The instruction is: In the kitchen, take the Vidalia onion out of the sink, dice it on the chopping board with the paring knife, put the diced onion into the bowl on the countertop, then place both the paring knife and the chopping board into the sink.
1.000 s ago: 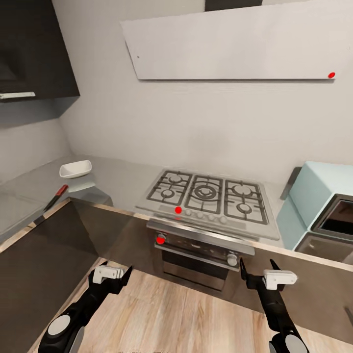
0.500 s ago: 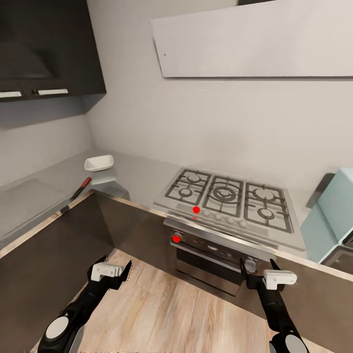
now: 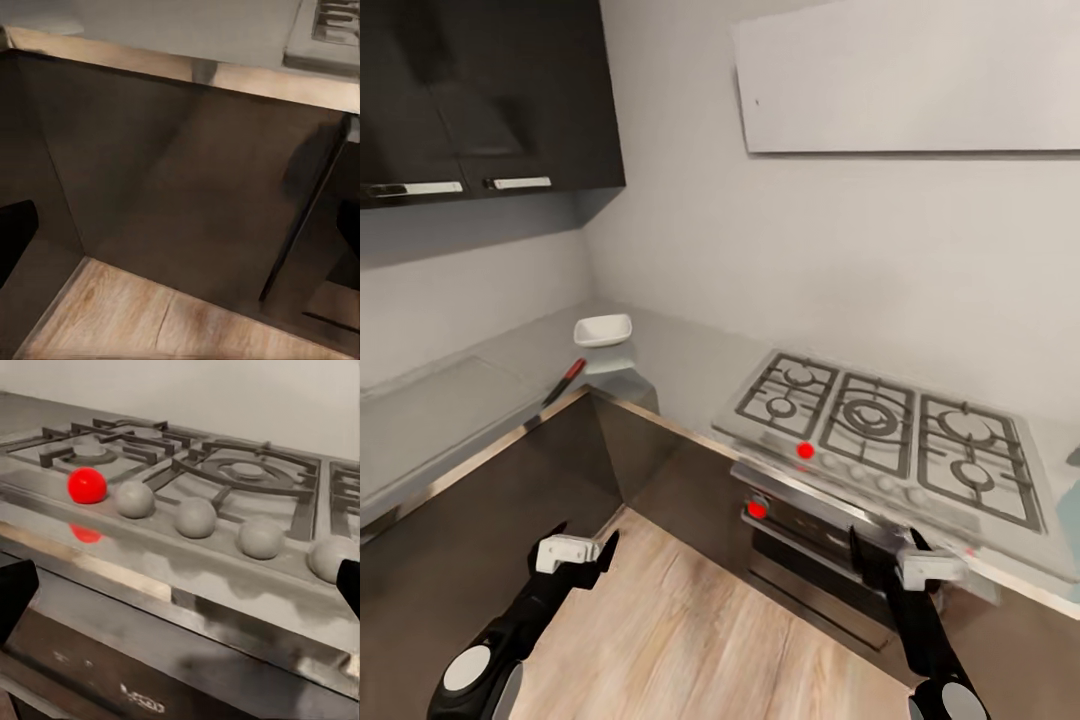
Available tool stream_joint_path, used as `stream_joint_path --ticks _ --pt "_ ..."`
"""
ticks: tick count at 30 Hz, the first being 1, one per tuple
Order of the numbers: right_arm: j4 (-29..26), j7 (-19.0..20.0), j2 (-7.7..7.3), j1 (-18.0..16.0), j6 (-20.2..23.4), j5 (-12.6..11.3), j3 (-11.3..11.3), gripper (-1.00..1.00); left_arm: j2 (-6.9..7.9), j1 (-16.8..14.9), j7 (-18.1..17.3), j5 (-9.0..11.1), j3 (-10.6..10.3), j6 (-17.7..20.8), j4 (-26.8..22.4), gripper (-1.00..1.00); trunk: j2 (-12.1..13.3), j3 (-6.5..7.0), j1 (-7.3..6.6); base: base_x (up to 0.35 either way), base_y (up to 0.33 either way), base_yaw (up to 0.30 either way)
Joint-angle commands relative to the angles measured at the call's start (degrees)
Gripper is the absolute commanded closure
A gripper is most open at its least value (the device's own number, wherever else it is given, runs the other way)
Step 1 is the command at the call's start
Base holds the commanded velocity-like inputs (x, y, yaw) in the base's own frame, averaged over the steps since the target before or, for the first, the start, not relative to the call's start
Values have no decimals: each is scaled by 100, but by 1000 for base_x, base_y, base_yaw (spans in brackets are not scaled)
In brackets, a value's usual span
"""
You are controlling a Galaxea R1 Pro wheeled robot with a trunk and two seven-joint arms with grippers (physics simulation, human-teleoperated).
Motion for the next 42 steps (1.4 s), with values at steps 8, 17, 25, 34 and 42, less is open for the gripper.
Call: stream_joint_path --ticks 8,17,25,34,42 --pt "3 -46 -9 -4 -10 3 17 -100 -2 -5 -45 -1 47 258 -10 -100 -11 -40 7 340 0 250" --pt "7 -43 -9 -4 -15 3 22 -100 -2 -6 -49 -1 58 260 -10 -100 -11 -71 7 241 0 245" --pt "8 -43 -9 -4 -19 3 26 -100 -2 -5 -46 0 76 263 -10 -100 -11 -77 7 151 36 52" --pt "8 -43 -5 -4 -32 -2 29 -100 0 -5 -45 0 144 266 -10 -100 -11 -77 7 322 129 1" --pt "8 -32 -9 -4 -47 -6 31 -100 -2 -5 -45 -1 146 266 -10 -100 -11 -77 7 324 43 0"
